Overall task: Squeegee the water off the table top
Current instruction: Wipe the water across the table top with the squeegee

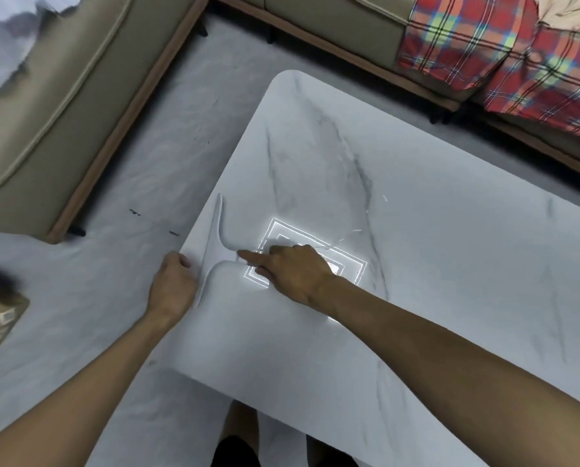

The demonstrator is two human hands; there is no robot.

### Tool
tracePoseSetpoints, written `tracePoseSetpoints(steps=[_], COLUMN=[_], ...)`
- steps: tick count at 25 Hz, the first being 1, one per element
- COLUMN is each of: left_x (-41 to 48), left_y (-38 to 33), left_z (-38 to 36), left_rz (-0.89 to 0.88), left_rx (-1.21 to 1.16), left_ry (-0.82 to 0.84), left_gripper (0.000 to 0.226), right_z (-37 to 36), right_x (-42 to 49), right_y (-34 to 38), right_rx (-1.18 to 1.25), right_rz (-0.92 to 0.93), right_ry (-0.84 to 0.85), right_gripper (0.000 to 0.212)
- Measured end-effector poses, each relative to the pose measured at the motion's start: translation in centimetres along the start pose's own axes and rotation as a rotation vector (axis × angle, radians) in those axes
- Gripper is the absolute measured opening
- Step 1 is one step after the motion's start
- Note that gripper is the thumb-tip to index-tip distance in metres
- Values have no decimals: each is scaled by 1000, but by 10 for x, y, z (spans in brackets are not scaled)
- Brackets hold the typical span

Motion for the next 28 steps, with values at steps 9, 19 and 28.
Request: tracePoseSetpoints(steps=[9, 19, 28], left_x=[-24, -21, -8], left_y=[20, 77, 94], left_z=[-48, -1, -16], left_rz=[15, 23, -11], left_rx=[175, -24, 14], left_ry=[290, 99, 314], left_gripper=[19, 21, 30], right_z=[-16, -3, -10], right_x=[-149, -34, -48], right_y=[-126, 17, -32], right_rx=[7, -24, 13], right_rz=[-324, -38, -363], right_ry=[-43, -53, -103], right_gripper=[46, 41, 47])
Point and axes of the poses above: each hand's wrist, its own x-axis towards the middle knuckle, its own z-axis out of the back of the hand, y = z × x, the point moved 7 cm from there along x, towards the middle knuckle, and after that the axes turned 6 degrees about y, right-handed, at the moved point
